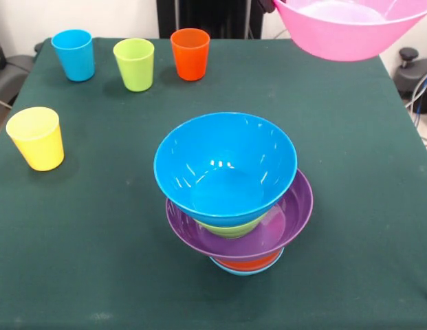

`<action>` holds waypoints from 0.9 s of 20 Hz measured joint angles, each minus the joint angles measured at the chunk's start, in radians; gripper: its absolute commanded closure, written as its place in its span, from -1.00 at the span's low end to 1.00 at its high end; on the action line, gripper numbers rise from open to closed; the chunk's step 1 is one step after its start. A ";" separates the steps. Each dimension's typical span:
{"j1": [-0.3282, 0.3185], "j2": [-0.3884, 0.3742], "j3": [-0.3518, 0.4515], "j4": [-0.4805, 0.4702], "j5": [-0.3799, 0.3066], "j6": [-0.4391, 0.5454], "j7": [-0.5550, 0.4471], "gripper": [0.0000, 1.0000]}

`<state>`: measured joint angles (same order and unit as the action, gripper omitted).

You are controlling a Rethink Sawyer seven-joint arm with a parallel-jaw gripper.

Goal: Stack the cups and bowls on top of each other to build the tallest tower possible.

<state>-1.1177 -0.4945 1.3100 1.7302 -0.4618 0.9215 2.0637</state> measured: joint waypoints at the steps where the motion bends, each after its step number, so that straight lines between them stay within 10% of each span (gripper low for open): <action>1: 0.003 0.005 0.000 -0.014 0.000 0.008 -0.011 1.00; 18: 0.076 0.094 -0.005 -0.290 0.008 0.159 -0.187 1.00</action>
<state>-1.0417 -0.4001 1.3050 1.4406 -0.4537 1.0802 1.8768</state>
